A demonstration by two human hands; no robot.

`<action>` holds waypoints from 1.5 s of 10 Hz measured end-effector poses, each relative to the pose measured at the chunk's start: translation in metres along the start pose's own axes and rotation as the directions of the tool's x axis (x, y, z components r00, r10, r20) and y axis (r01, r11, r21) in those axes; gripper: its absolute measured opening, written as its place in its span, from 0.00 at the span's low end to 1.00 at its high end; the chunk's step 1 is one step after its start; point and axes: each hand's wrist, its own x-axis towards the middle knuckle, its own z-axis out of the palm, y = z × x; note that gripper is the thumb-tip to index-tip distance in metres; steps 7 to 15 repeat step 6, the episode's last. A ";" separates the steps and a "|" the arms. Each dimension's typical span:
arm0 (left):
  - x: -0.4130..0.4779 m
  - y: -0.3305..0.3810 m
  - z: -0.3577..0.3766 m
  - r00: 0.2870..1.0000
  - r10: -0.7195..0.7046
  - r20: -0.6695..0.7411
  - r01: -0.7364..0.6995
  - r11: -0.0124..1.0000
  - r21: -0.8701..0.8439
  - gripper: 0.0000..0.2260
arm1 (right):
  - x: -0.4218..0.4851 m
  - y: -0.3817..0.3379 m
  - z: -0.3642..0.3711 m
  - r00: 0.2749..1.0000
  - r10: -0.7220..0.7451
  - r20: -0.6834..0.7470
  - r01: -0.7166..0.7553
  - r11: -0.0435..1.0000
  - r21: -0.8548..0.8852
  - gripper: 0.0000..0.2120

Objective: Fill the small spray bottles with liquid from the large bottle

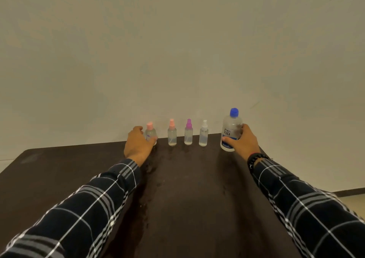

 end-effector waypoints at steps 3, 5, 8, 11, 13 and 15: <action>0.017 -0.002 0.014 0.999 -0.034 0.000 0.034 0.999 -0.004 0.11 | 0.054 0.012 0.013 0.994 0.100 0.046 -0.100 0.995 -0.004 0.32; 0.024 -0.008 0.006 0.994 -0.085 0.072 0.081 0.995 0.055 0.25 | 0.063 0.010 0.021 0.981 0.165 0.107 -0.168 0.986 0.020 0.37; 0.020 -0.001 -0.009 0.991 -0.112 0.072 0.108 0.992 0.059 0.31 | 0.053 -0.001 0.015 0.961 0.255 0.108 -0.265 0.960 0.089 0.50; 0.020 -0.001 -0.009 0.991 -0.112 0.072 0.108 0.992 0.059 0.31 | 0.053 -0.001 0.015 0.961 0.255 0.108 -0.265 0.960 0.089 0.50; 0.020 -0.001 -0.009 0.991 -0.112 0.072 0.108 0.992 0.059 0.31 | 0.053 -0.001 0.015 0.961 0.255 0.108 -0.265 0.960 0.089 0.50; 0.020 -0.001 -0.009 0.991 -0.112 0.072 0.108 0.992 0.059 0.31 | 0.053 -0.001 0.015 0.961 0.255 0.108 -0.265 0.960 0.089 0.50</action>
